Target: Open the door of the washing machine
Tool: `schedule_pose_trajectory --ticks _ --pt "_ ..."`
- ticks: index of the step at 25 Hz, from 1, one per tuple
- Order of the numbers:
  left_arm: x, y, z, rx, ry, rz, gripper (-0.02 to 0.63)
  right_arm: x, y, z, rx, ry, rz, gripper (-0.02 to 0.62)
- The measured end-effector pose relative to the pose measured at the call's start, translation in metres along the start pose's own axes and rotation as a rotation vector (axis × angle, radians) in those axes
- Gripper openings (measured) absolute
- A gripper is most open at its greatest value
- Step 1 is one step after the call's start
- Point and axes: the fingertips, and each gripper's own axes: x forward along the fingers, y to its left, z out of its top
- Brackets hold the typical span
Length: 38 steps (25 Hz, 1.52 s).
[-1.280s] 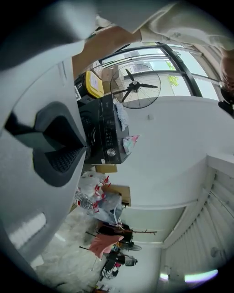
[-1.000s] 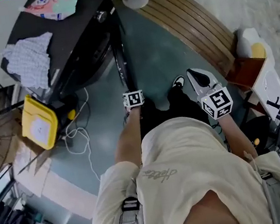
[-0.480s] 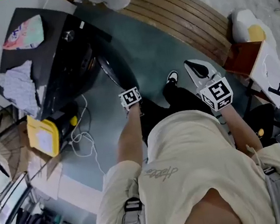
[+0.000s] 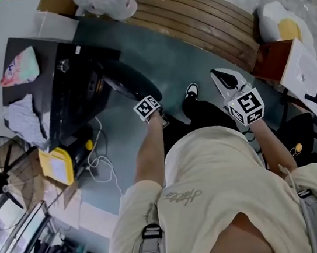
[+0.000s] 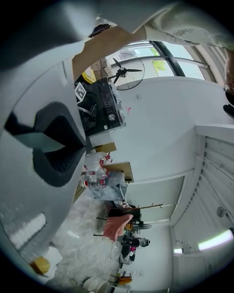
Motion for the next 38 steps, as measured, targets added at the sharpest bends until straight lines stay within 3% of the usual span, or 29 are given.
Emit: schedule_pose_trajectory --ticks 12,17,26,35,38 --pt "0.02 -0.066 0.031 -0.193 -0.031 -0.013 0.075 0.0 -0.05 -0.008 0.083 0.018 -0.041 0.002" --pt "0.027 -0.099 0.042 -0.237 -0.054 -0.044 0.074 -0.003 -0.072 -0.016 0.113 0.046 -0.08 0.002" --pt "0.041 -0.148 0.076 -0.357 -0.036 -0.044 0.071 0.03 -0.111 0.019 0.133 0.055 -0.107 0.002" --pt "0.058 -0.19 0.11 -0.427 -0.001 -0.103 0.067 0.062 -0.141 0.05 0.147 0.071 -0.189 0.002" --pt "0.063 -0.208 0.128 -0.371 -0.005 -0.141 0.063 0.07 -0.155 0.063 0.148 0.051 -0.215 0.002"
